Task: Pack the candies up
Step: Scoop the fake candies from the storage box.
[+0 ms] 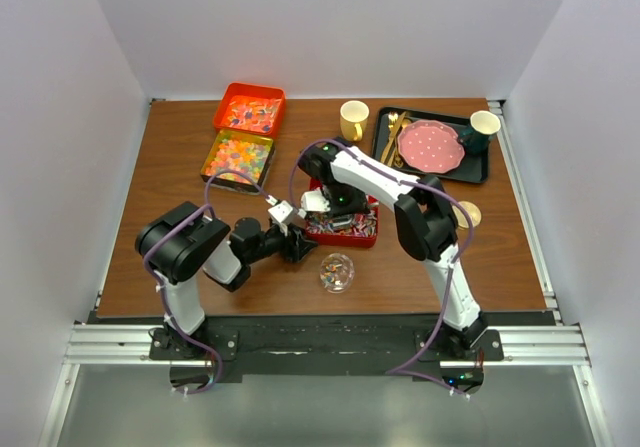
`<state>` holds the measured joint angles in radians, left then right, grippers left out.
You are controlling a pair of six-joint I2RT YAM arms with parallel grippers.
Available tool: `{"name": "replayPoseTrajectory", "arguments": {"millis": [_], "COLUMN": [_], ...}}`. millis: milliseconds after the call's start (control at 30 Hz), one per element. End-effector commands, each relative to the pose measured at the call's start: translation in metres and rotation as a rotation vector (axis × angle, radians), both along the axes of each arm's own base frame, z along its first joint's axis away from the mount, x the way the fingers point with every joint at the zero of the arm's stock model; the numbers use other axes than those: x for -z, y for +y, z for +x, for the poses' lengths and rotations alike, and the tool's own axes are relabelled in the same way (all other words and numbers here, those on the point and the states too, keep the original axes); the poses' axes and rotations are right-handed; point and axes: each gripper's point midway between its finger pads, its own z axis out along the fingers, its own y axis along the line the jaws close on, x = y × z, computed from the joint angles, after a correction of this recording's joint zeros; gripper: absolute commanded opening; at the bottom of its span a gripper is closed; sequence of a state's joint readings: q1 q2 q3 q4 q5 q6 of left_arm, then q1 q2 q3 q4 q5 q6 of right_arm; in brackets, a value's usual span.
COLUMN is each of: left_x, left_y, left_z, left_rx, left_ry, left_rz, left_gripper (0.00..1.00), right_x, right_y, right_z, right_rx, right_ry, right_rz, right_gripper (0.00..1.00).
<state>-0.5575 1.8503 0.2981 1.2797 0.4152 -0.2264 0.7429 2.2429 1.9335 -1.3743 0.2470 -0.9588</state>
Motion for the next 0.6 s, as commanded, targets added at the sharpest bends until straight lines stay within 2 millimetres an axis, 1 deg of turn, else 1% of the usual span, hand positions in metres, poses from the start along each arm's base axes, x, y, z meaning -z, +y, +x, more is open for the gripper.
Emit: {"name": "replayPoseTrajectory", "arguments": {"millis": [0, 33, 67, 100, 133, 200, 233, 267, 333, 400, 467, 500, 533, 567], "left_x": [0.034, 0.034, 0.034, 0.034, 0.033, 0.034, 0.032, 0.034, 0.032, 0.033, 0.034, 0.034, 0.03, 0.032], "left_y": [0.005, 0.005, 0.006, 0.006, 0.007, 0.008, 0.008, 0.009, 0.009, 0.009, 0.01, 0.01, 0.01, 0.011], "left_z": [-0.024, -0.023, -0.023, -0.022, -0.022, -0.022, -0.02, -0.022, -0.02, -0.02, -0.021, -0.021, -0.02, -0.022], "left_rx": [0.03, 0.028, 0.023, 0.023, 0.022, 0.02, 0.016, 0.018, 0.017, 0.021, 0.022, 0.027, 0.032, 0.033], "left_ry": [0.154, 0.156, 0.161, 0.161, 0.16, 0.162, 0.158, 0.165, 0.161, 0.169, 0.183, 0.189, 0.185, 0.201], "left_rz": [0.052, 0.053, 0.055, 0.054, 0.054, 0.06, 0.058, 0.065, 0.066, 0.072, 0.084, 0.085, 0.079, 0.089], "left_gripper": [0.6, 0.6, 0.6, 0.6, 0.6, 0.6, 0.6, 0.6, 0.6, 0.6, 0.6, 0.6, 0.6, 0.6], "right_x": [0.004, 0.005, 0.015, 0.015, 0.021, 0.023, 0.023, 0.02, 0.013, 0.016, 0.024, 0.024, 0.024, 0.028], "right_y": [0.046, 0.047, 0.042, 0.044, 0.041, 0.04, 0.045, 0.046, 0.053, 0.05, 0.044, 0.042, 0.041, 0.038], "right_z": [-0.023, -0.025, -0.026, -0.028, -0.033, -0.032, -0.036, -0.031, -0.031, -0.026, -0.028, -0.028, -0.028, -0.027], "right_rx": [0.028, 0.012, 0.019, 0.024, 0.033, 0.076, 0.113, 0.138, 0.165, 0.176, 0.16, 0.164, 0.172, 0.179], "right_ry": [0.006, 0.012, 0.016, 0.023, 0.046, 0.06, 0.089, 0.085, 0.108, 0.097, 0.111, 0.118, 0.123, 0.129], "right_rz": [0.279, 0.306, 0.318, 0.349, 0.352, 0.373, 0.407, 0.433, 0.512, 0.549, 0.552, 0.57, 0.588, 0.599], "right_gripper": [0.0, 0.0, 0.0, 0.0, 0.0, 0.0, 0.0, 0.0, 0.0, 0.0, 0.0, 0.0, 0.0, 0.0]}}
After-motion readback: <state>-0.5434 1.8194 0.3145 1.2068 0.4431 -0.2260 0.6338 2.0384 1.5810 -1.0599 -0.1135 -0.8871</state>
